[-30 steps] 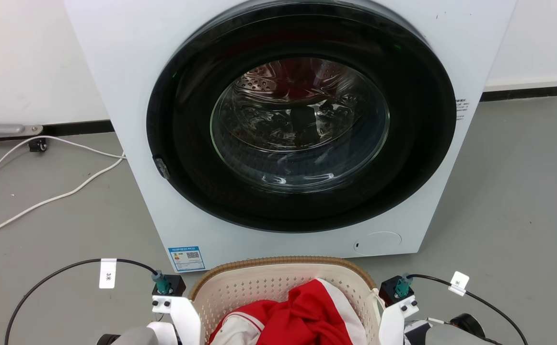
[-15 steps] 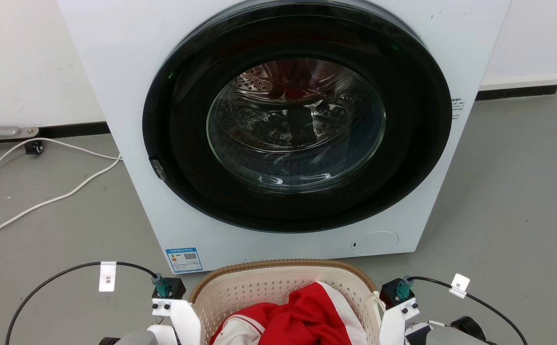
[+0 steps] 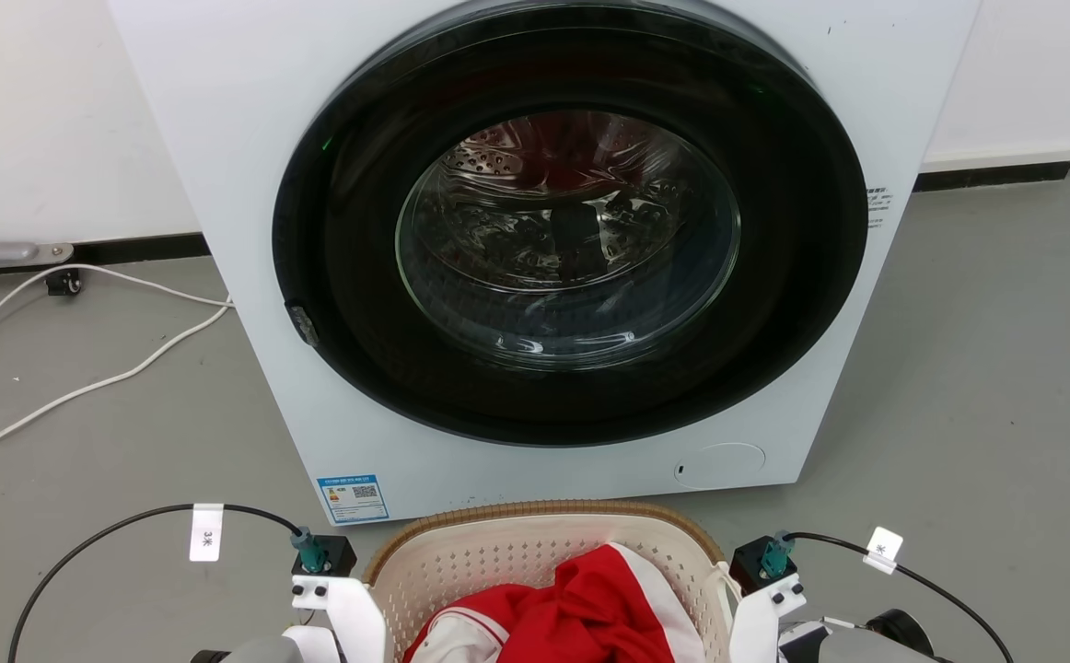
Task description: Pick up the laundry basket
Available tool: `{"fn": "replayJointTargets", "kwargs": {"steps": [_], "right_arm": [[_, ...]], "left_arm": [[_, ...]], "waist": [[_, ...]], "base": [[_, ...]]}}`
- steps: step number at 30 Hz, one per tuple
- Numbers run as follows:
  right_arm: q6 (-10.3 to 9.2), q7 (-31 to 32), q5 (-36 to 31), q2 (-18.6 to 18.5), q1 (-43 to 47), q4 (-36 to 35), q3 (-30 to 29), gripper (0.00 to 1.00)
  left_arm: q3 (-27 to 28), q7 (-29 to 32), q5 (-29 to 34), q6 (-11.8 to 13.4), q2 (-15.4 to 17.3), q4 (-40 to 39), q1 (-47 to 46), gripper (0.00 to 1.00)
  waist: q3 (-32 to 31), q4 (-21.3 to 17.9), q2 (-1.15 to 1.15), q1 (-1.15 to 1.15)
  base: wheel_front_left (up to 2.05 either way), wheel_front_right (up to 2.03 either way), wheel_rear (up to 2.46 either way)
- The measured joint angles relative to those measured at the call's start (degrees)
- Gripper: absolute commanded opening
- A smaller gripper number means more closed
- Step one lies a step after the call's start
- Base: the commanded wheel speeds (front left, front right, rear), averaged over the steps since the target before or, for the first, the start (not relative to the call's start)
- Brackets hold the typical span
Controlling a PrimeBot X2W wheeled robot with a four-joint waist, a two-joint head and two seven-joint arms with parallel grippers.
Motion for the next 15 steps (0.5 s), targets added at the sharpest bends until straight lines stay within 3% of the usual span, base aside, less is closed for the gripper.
{"fn": "replayJointTargets", "kwargs": {"steps": [15], "right_arm": [[0.0,-0.4,0.3,0.1,-0.1,0.3,0.4,0.0]], "left_arm": [[-2.4,-0.5,-2.1,0.0,0.3,0.2,-0.7,0.0]], "waist": [[0.4,0.2,0.0,0.0]], "base": [[0.0,0.0,0.0]]}}
